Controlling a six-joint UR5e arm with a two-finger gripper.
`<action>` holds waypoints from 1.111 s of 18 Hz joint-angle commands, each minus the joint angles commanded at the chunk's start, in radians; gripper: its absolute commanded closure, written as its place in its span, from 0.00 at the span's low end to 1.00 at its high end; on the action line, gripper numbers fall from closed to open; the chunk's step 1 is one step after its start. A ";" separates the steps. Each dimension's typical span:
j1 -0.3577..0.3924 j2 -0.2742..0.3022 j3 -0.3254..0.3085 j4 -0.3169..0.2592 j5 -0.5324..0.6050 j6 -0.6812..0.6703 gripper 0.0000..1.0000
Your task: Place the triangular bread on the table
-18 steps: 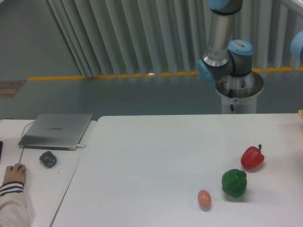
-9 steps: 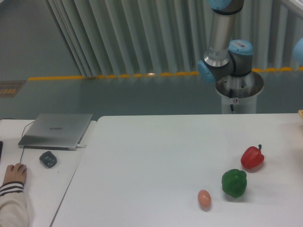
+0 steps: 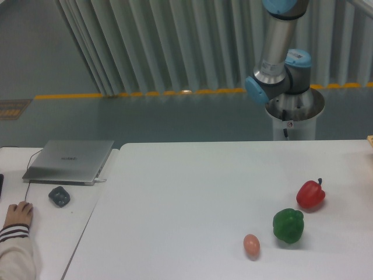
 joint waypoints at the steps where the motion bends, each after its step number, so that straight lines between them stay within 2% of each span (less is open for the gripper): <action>1: 0.000 -0.009 0.000 0.000 0.003 -0.002 0.00; 4: 0.000 -0.020 -0.031 0.008 0.008 -0.002 0.00; 8: 0.003 -0.032 -0.041 0.006 0.012 0.014 0.01; 9: 0.005 -0.034 -0.040 0.006 0.012 0.015 0.15; 11: 0.014 -0.034 -0.029 0.005 0.018 0.034 0.59; 13: 0.021 -0.034 -0.017 0.005 0.055 0.115 0.89; 14: 0.023 -0.034 -0.008 0.002 0.072 0.153 1.00; 20: 0.023 0.008 0.028 -0.015 0.071 0.175 1.00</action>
